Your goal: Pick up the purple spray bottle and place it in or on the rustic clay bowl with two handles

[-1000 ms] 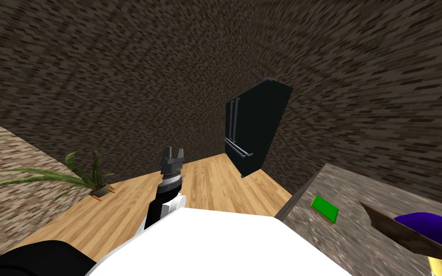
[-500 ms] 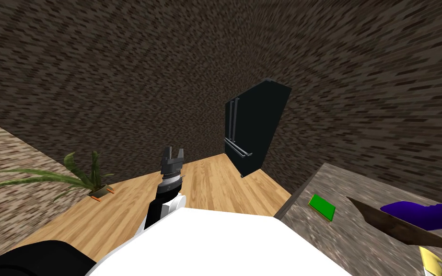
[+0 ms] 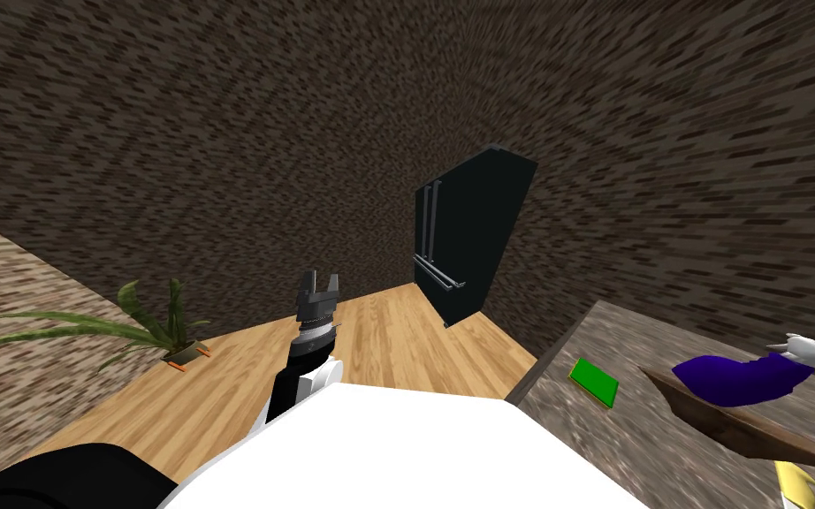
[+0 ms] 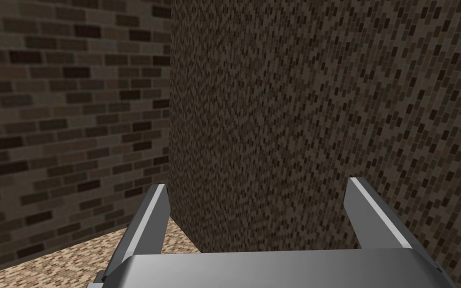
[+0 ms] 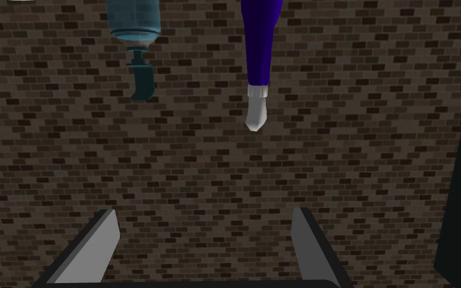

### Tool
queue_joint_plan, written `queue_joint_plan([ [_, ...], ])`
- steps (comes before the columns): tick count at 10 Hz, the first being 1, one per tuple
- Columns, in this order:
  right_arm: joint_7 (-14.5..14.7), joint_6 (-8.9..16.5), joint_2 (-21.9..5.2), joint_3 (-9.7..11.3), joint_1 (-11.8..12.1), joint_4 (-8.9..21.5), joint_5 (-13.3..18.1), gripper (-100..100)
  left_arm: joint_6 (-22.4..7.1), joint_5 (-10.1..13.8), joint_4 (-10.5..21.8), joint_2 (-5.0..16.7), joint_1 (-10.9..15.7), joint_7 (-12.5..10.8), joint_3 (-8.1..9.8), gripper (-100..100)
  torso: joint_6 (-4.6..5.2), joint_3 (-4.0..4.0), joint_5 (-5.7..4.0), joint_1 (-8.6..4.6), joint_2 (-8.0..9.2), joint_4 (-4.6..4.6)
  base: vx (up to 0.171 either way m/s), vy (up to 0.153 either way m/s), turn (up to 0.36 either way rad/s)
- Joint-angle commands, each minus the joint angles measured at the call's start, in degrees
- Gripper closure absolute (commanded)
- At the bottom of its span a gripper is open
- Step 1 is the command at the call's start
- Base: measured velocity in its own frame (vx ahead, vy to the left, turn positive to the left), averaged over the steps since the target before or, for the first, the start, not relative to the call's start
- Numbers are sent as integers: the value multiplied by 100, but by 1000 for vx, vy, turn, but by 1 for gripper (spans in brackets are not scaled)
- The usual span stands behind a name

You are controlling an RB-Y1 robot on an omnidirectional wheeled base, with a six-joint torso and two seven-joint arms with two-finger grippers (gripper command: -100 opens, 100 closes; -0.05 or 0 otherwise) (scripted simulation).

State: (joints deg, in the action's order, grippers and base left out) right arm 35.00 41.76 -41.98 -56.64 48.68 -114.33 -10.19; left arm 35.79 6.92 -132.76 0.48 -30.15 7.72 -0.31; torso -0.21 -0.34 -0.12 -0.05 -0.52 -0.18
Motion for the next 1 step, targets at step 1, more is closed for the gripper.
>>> queue_joint_plan([
  [1, 0, 0, 0, 0, 0, 0, 0, 0, 0, 0, 0, 0, 0, 0, 0, 0, 0, 0, 0, 0, 0, 0, 0, 0, 0],
])
